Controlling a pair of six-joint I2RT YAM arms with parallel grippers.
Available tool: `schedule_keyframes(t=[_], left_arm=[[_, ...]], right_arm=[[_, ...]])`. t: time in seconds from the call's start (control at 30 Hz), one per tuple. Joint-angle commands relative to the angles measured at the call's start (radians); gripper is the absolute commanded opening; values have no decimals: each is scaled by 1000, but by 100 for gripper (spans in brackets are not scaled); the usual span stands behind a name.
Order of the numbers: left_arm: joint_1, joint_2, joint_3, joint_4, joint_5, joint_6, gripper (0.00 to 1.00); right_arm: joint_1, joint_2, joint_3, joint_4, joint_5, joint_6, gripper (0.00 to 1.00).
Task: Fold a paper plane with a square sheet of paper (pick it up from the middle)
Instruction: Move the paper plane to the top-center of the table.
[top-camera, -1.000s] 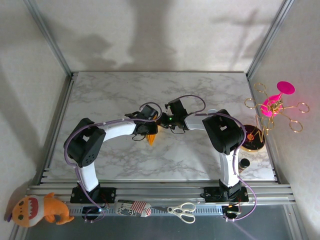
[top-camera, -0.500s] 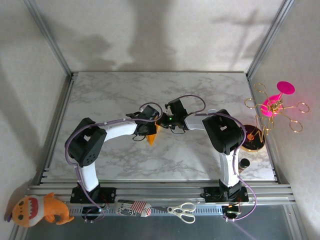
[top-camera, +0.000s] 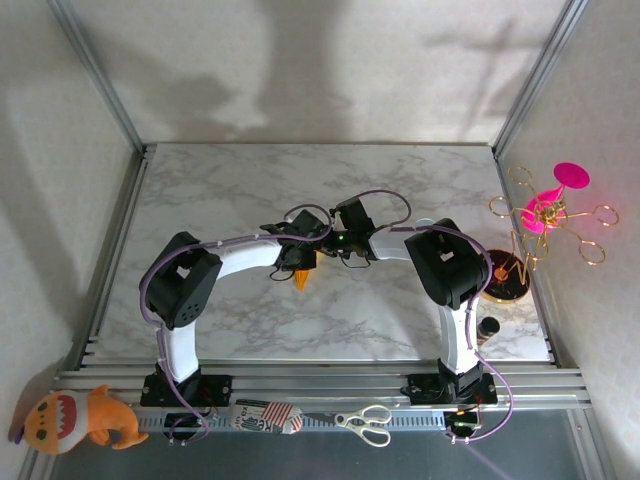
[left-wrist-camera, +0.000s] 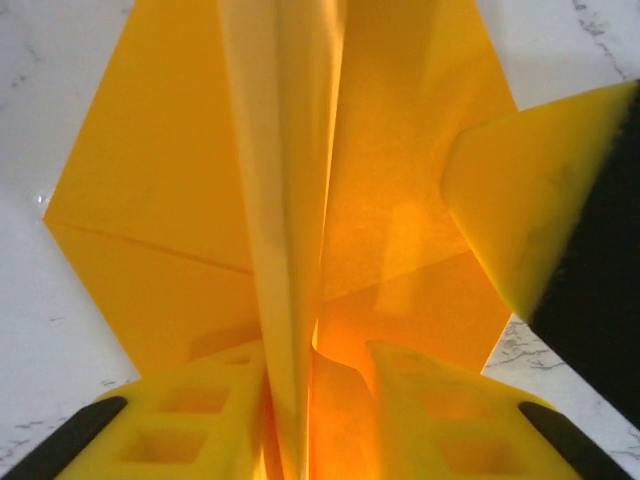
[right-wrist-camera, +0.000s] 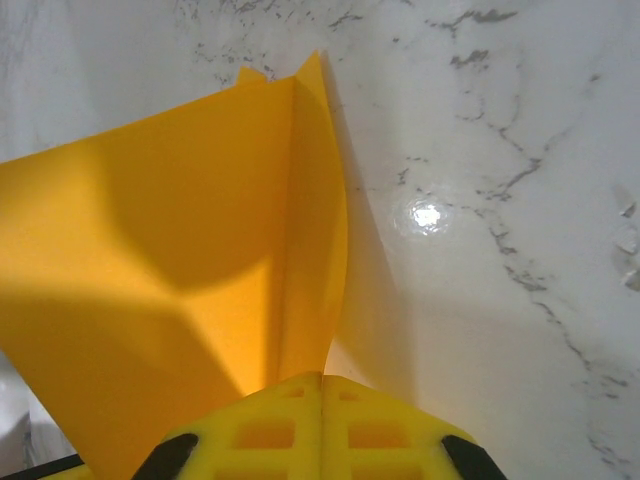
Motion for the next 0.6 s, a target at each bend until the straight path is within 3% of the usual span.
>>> schedule_keyframes(t=[0.0,0.13,0.4,0.57], left_arm=[[-7,-10,21,-38,-28,2,32],[-7,-19,21,-33,-12,7,36],[-7,-47,31,-52,-24,10,33],[-7,-60,19,-36,0,11,38]], right_arm=[[9,12,26,-23,-10,-19,6],[8,12,28,-23,-10,-18,6],[9,12,28,-26,-7,-20,6],[9,13,28,-26,-8,-19,6]])
